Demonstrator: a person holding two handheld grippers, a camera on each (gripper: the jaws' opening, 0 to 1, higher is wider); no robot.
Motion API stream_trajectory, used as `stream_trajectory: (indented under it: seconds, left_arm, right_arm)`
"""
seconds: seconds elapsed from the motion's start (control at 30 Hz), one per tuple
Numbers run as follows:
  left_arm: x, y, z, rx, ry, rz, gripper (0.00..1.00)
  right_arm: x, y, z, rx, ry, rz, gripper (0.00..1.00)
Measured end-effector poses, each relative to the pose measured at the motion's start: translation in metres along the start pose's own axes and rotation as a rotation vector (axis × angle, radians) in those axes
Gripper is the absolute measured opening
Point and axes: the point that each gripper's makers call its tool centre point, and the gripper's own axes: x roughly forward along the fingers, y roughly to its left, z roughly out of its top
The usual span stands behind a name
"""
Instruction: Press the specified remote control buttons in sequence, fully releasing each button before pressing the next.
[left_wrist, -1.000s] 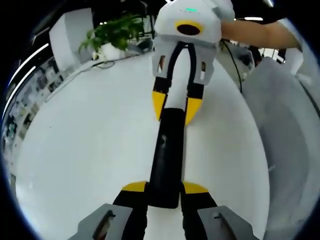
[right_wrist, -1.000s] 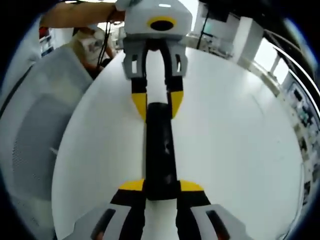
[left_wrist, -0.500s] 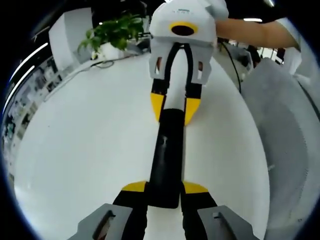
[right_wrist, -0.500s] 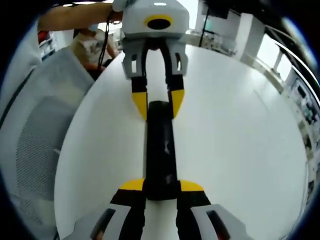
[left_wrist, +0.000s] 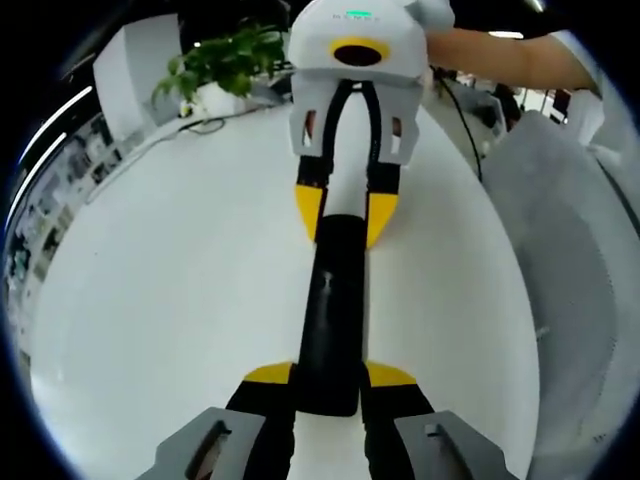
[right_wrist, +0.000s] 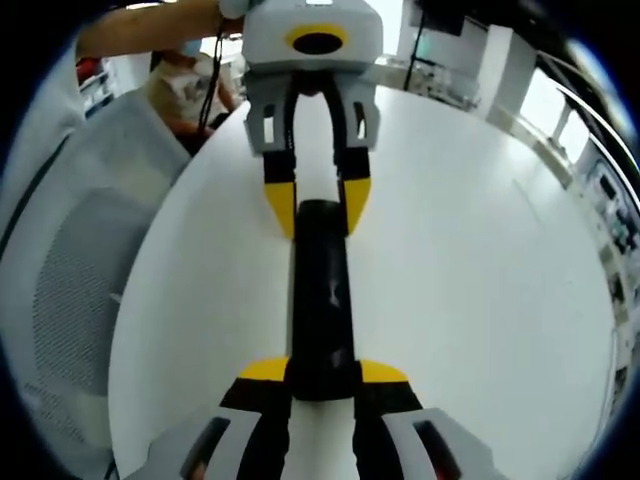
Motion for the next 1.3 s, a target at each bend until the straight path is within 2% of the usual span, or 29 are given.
stream_trajectory:
  seconds: [0.47, 0.67, 0.77, 1.0, 1.3]
  left_arm:
    - [0.0, -0.001, 0.0, 0.007, 0.013, 0.005, 0.24]
    - [-0.002, -0.001, -0.001, -0.003, -0.02, 0.011, 0.24]
    - [-0.002, 0.0, -0.002, -0.009, -0.04, 0.013, 0.24]
    - [-0.002, -0.001, -0.001, 0.002, -0.055, 0.008, 0.24]
    - [-0.002, -0.001, -0.001, 0.008, -0.053, 0.004, 0.24]
  right_arm:
    - [0.0, 0.0, 0.0, 0.001, 0.009, -0.002, 0.21]
    - [-0.003, 0.001, -0.003, -0.025, 0.023, -0.026, 0.21]
    - [-0.009, 0.001, -0.002, -0.019, 0.004, -0.038, 0.23]
    - [-0.029, 0.003, 0.006, 0.005, -0.059, -0.092, 0.19]
    - [-0.041, 0.001, 0.004, 0.004, -0.054, -0.139, 0.1]
